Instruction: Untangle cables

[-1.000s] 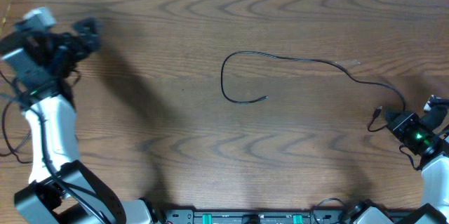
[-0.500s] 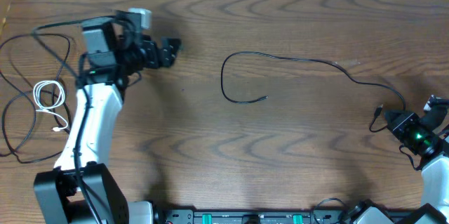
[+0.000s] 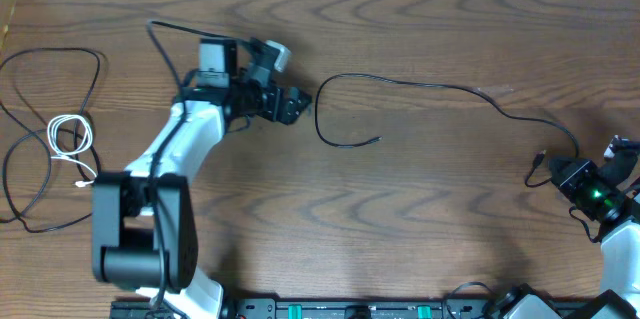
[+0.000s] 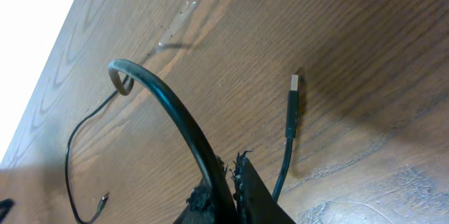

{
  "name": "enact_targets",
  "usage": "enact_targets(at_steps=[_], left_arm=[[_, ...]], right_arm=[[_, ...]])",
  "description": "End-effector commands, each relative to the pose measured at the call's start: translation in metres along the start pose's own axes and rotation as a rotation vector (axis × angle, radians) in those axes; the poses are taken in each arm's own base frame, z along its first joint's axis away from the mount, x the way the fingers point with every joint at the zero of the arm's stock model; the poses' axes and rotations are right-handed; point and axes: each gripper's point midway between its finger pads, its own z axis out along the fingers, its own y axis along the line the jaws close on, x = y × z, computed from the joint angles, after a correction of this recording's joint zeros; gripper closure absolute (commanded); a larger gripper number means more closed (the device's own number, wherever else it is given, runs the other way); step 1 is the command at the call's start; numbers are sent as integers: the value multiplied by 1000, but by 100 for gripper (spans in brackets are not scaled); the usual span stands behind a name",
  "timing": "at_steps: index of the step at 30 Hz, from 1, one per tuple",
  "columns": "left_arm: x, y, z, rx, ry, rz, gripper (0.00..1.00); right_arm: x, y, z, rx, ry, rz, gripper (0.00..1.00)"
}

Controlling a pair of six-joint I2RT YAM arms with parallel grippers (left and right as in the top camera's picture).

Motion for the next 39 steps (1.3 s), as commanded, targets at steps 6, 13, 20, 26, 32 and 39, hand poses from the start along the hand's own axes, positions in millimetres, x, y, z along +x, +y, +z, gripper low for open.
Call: enact_targets(at_steps=[6, 13, 20, 26, 32, 39], left_arm=[[21, -45, 38, 102, 87, 152, 2], [20, -90, 55, 175, 79, 356, 2], [25, -146, 71, 271, 61, 613, 2], [15, -176, 78, 305, -7, 707, 3], [-3, -198, 80, 317, -107, 783, 3], [-6, -230, 83, 359, -161, 849, 3]], right_arm=[[-2, 6, -1, -12, -6, -31, 96], [-2, 6, -1, -13, -8, -33, 99], [1, 26, -2, -128, 3, -144, 99], [9, 75, -17, -435, 13, -251, 99], [17, 107, -35, -645, 44, -219, 99], [40, 145, -48, -849, 150, -230, 99]])
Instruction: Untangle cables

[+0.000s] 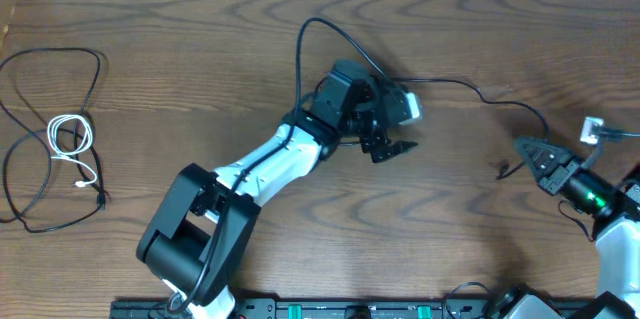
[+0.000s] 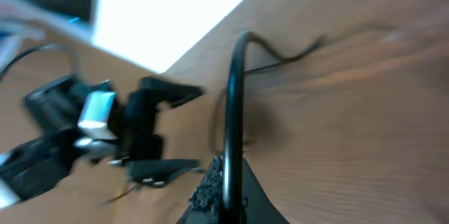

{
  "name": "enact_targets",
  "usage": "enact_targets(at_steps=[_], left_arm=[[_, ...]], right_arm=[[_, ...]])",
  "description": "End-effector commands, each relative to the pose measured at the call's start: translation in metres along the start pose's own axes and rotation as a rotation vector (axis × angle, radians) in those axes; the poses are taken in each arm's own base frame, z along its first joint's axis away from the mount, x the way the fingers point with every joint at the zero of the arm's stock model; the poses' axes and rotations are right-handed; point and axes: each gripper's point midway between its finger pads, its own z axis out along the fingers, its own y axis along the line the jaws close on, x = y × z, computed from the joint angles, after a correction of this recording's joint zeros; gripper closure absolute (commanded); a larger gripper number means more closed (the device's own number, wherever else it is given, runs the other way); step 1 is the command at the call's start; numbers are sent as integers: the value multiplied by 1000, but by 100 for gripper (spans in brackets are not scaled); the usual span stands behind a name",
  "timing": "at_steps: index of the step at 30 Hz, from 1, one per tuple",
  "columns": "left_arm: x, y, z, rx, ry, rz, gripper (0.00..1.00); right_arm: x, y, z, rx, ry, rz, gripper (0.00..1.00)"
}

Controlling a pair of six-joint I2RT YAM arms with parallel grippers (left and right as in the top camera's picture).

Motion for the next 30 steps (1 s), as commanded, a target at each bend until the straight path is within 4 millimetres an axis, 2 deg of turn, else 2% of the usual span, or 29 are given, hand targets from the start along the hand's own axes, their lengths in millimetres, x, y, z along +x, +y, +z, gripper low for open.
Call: enact_targets(at_steps=[1, 7, 17, 30], left_arm=[[-10, -15, 8, 32, -25, 46, 3], [-26, -25, 15, 40, -68, 93, 3], [-44, -19, 14, 7, -133, 143, 2], [-53, -15, 13, -12, -166, 168, 3]], right_arm=[[10, 39, 11, -189, 61, -11, 99], [30, 58, 31, -259, 165, -28, 99], [68, 89, 54, -367, 328, -57, 99], [101, 114, 66, -447, 457, -90, 99]])
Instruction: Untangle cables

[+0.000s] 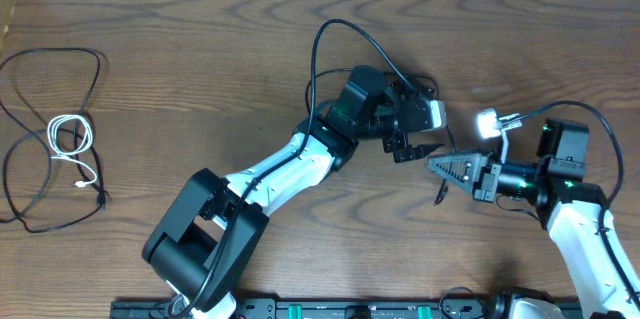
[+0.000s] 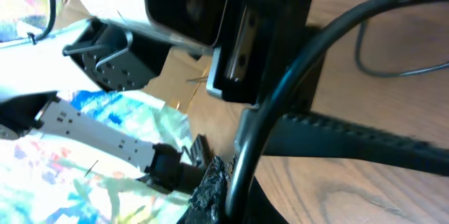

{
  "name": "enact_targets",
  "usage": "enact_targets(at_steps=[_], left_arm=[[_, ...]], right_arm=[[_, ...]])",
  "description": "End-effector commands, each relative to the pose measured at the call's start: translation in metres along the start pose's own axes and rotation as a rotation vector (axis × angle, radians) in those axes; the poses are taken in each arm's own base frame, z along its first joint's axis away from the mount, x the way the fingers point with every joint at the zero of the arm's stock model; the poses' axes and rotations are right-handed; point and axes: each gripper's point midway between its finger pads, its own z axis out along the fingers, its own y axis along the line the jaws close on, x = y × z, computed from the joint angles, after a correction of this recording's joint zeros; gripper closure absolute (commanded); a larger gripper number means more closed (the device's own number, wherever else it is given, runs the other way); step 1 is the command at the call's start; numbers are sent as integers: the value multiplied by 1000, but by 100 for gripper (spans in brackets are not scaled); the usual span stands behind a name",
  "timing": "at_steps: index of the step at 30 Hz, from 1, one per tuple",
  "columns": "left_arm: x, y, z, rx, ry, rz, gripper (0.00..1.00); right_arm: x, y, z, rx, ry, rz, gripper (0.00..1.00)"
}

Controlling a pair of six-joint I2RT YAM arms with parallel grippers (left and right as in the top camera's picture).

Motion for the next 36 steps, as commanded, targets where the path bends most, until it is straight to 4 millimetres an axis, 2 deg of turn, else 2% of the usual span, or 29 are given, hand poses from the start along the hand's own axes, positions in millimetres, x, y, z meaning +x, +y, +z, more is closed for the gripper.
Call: enact_targets(at_steps=[1, 4, 5, 6, 8, 9, 10, 17, 20, 23, 26, 28, 29, 30, 31, 36], left_arm=[[-1, -1, 0, 4, -13, 19, 7], [-2, 0, 0, 2, -16, 22, 26], [-2, 0, 0, 2, -16, 22, 36], [-2, 0, 0, 2, -16, 22, 53], [-2, 0, 0, 2, -16, 22, 79], [-2, 0, 0, 2, -16, 22, 89], [-2, 0, 0, 2, -16, 22, 92], [-1, 1, 0, -7, -11, 22, 92], [5, 13, 0, -72, 28, 21, 92], [18, 35, -4, -198, 103, 19, 92], [33, 60, -15, -340, 182, -6, 92], [45, 80, -27, -447, 232, -50, 92], [50, 88, -33, -490, 251, -71, 92], [57, 99, -42, -545, 270, -103, 92], [62, 107, -49, -586, 282, -132, 92], [95, 140, -88, -736, 342, -276, 92]], right_arm=[[2, 10, 5, -35, 22, -23, 99], [3, 7, 6, -18, 26, -22, 99], [3, 7, 6, -18, 26, -22, 99], [3, 7, 6, -18, 26, -22, 99], [3, 7, 6, -18, 26, -22, 99], [3, 7, 6, -18, 26, -23, 99], [3, 7, 6, -17, 26, -23, 99], [3, 3, 6, 5, 26, -22, 99], [3, 0, 6, 23, 26, -22, 98], [3, -4, 6, 46, 25, -18, 94], [3, -11, 6, 89, 24, -3, 80], [3, -20, 5, 136, 21, 23, 67], [3, -23, 4, 157, 19, 30, 41], [2, -25, 4, 170, 19, 30, 6], [2, -27, 4, 178, 19, 30, 1], [2, -38, 1, 248, 12, 51, 1]])
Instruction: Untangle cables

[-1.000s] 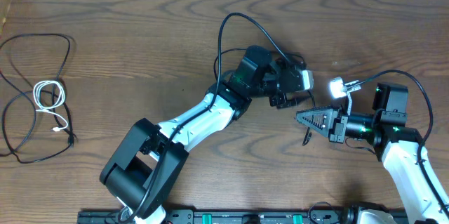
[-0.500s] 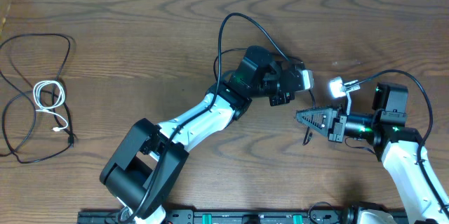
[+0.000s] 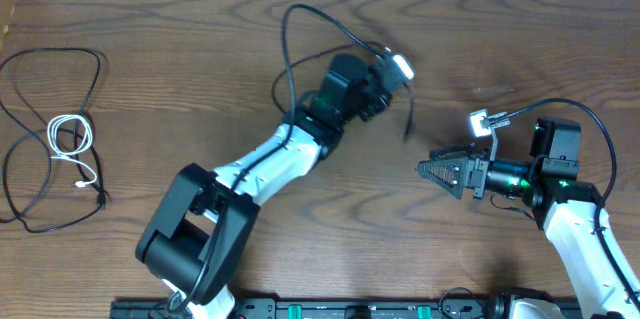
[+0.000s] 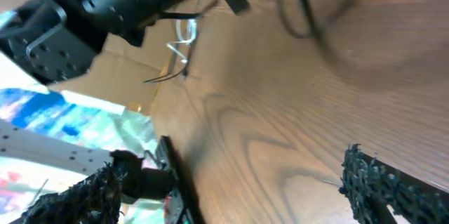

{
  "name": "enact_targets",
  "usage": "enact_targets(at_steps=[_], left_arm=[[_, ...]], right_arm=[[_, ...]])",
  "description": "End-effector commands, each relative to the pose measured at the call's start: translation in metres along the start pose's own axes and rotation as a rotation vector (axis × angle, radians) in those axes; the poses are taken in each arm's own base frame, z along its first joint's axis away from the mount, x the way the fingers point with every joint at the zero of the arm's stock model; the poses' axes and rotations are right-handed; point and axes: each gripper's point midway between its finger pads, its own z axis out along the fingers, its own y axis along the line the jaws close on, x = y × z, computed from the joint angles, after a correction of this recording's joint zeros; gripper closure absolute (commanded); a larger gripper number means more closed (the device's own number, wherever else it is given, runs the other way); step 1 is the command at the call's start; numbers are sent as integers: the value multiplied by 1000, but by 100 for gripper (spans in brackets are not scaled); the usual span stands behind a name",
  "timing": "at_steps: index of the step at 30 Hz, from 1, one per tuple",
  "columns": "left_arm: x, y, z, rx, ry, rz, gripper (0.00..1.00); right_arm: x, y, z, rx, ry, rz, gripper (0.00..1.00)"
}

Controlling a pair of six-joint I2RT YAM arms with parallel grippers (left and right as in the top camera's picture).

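Observation:
A thin black cable [image 3: 288, 29] arcs up from my left gripper [image 3: 390, 81], which is raised over the middle of the table and seems shut on it. One blurred end [image 3: 408, 124] hangs below it. My right gripper [image 3: 432, 171] points left, a little right of that end, open and holding nothing. In the right wrist view its fingertips [image 4: 372, 182] stand wide apart over bare wood, the gripper [image 4: 231, 189] being clear of the cable [image 4: 298, 13] above. The left arm [image 4: 133, 3] fills the top of that view.
At the far left of the table lie a second black cable [image 3: 40, 174] in a large loop and a small white cable [image 3: 70, 137] inside it. The wooden table [image 3: 330, 219] runs wide between the two arms and towards the front edge.
My right gripper has let go of the black cable and now stands open. My left gripper has moved up and to the left with the cable; its loop now reaches farther left.
My right gripper held one end of the black cable at the far right while my left gripper was at the upper left. Both then came to the middle, fingers close together. Now only the left gripper has the cable.

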Motion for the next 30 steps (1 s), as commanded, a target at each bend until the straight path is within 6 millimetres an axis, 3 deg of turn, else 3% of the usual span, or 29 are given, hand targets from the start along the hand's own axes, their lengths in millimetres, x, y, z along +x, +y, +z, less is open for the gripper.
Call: enact_targets(at_steps=[1, 8, 15, 21, 30], left_arm=[[33, 48, -5, -162, 98, -145, 92], [92, 95, -21, -233, 248, -273, 92], [156, 132, -50, -289, 417, -366, 92], [209, 173, -86, -389, 514, -517, 92], [280, 243, -160, -642, 535, -838, 92]], right_arm=[[-2, -10, -1, 78, -8, 26, 1], [-3, -18, -2, 120, -12, 32, 1], [-3, -20, -2, 135, -13, 32, 1], [-3, -21, -2, 138, -14, 32, 1], [-3, -21, -2, 138, -13, 34, 1]])
